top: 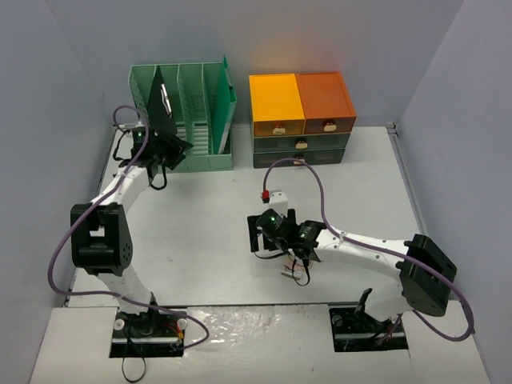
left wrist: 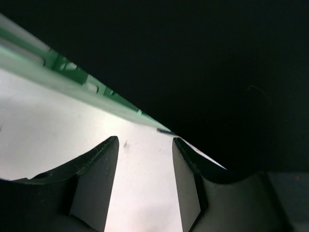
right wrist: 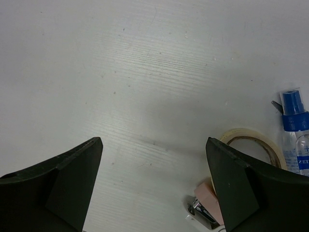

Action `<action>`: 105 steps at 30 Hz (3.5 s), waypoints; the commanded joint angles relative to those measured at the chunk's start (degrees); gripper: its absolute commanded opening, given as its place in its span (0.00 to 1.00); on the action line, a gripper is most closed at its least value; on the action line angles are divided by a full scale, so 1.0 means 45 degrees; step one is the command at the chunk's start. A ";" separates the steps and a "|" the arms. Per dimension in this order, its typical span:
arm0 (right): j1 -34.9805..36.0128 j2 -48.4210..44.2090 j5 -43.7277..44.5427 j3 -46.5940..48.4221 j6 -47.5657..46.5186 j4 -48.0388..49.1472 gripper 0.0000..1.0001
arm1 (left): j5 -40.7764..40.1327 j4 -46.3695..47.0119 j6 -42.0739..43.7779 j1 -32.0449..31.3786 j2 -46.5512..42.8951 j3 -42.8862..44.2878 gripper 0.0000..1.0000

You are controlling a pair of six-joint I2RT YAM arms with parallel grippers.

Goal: Organize the desk

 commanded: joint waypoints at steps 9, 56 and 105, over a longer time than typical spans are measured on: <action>-0.0392 -0.0478 0.0060 -0.0414 -0.0138 0.0421 0.85 | -0.0705 0.1541 0.0072 0.0847 0.0595 0.2620 0.45; -0.4387 0.2104 0.1309 0.5721 0.0872 0.0773 0.86 | -0.3761 -0.9132 0.6886 -0.2453 -1.0006 -0.2842 0.59; -1.2730 0.3551 -0.8098 0.4390 0.6980 0.9985 0.84 | -0.4374 -0.8598 0.7174 -0.2865 -0.9412 -0.3577 0.61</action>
